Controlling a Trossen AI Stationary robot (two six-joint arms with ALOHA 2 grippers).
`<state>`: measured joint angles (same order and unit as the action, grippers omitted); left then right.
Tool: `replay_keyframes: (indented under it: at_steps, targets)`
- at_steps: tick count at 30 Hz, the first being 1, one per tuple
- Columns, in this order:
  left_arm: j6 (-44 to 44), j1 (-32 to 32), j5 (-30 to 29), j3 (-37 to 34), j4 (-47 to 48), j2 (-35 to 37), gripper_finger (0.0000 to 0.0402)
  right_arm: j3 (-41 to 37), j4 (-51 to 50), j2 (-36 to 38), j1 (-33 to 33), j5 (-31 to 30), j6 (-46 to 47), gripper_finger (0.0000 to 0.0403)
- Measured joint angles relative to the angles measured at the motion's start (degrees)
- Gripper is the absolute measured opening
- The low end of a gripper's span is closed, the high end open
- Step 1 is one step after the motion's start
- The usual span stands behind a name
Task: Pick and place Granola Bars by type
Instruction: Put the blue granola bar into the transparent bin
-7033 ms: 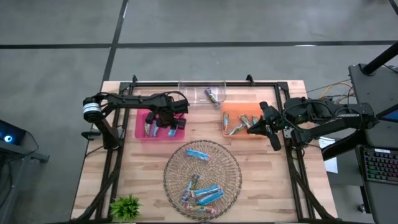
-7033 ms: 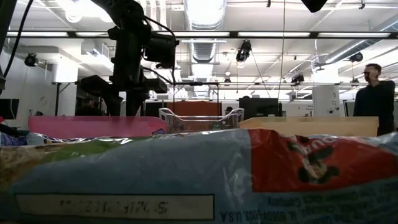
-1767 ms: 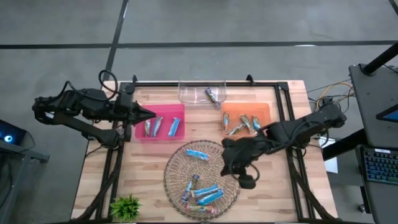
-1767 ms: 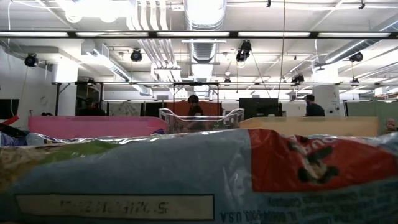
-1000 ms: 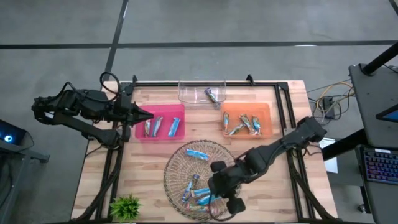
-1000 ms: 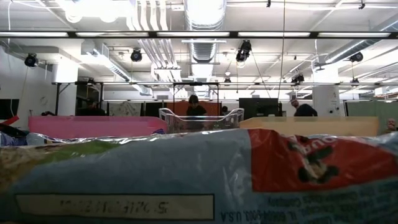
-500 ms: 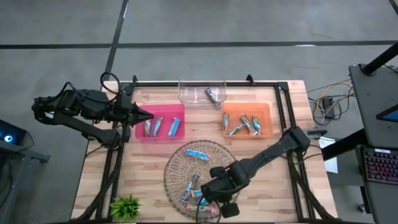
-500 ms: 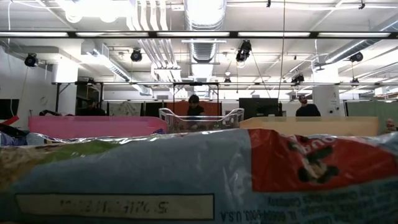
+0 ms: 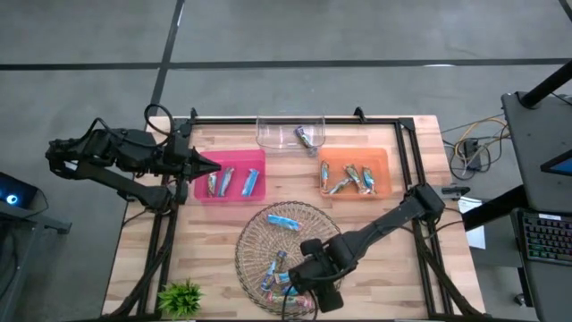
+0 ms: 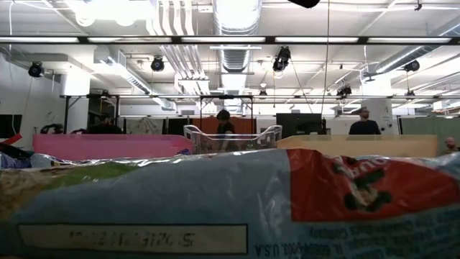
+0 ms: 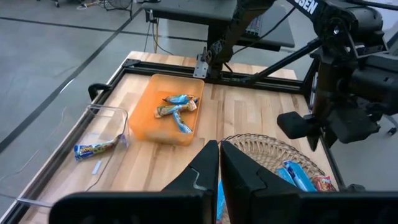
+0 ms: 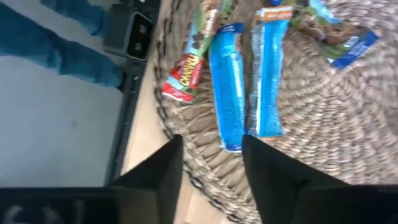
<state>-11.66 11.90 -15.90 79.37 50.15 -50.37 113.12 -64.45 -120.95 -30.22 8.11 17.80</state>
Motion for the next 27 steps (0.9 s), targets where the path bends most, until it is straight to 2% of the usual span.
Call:
replay_keyframes:
  at_steps: [4, 8, 27]
  targets:
    - [-0.31, 0.0, 0.0, 0.0, 0.02, 0.0, 0.0, -0.1, 0.16, 0.0, -0.02, -2.16, 0.02, 0.0199]
    - [-0.31, 0.0, -0.02, 0.0, 0.02, 0.0, 0.0, -0.7, 0.53, -0.03, 0.02, -2.29, -0.15, 0.0219]
    - [-0.36, -0.01, -0.02, 0.0, 0.04, -0.02, 0.0, -8.72, 9.84, -3.19, 0.11, -2.11, -1.02, 0.0209]
